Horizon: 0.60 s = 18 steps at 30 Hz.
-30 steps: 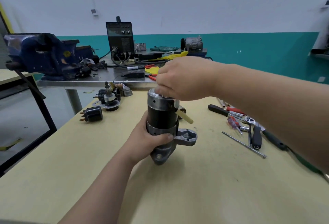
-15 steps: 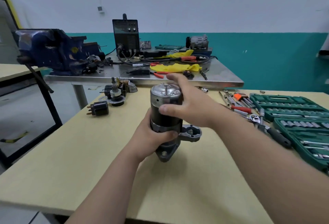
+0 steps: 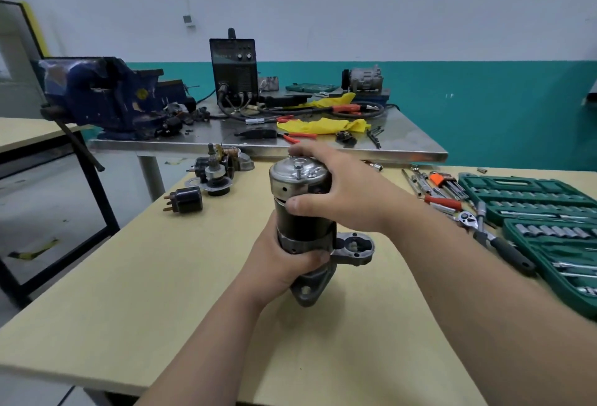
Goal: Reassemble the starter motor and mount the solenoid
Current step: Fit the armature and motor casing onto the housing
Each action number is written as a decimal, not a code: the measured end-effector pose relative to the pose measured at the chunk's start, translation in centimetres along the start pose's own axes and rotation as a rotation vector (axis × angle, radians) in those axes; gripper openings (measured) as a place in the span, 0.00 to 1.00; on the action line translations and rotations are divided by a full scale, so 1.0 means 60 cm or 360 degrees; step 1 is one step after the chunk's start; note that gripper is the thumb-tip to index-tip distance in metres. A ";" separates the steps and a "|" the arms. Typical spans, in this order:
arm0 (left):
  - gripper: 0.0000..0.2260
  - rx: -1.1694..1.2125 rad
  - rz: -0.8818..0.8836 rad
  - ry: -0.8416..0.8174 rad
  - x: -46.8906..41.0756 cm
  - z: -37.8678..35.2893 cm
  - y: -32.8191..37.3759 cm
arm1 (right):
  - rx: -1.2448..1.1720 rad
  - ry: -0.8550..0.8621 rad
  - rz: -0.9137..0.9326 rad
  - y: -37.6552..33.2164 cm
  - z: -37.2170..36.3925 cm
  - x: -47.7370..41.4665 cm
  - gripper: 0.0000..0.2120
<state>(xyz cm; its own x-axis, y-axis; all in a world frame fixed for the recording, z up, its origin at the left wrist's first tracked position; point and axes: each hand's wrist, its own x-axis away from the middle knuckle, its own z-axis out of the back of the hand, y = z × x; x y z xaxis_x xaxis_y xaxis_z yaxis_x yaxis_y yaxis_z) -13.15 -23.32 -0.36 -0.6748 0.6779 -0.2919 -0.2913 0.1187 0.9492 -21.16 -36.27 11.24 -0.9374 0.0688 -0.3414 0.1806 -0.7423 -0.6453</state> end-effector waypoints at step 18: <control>0.28 -0.0033 -0.0015 -0.0058 -0.004 -0.001 0.003 | -0.0028 -0.0036 -0.0047 0.022 0.030 0.009 0.23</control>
<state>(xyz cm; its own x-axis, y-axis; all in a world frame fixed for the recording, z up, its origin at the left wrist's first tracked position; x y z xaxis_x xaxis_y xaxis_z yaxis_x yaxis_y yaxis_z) -13.08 -23.51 -0.15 -0.6467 0.7030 -0.2959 -0.3117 0.1104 0.9437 -21.98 -38.40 11.44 -0.9488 0.0754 -0.3069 0.1578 -0.7282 -0.6669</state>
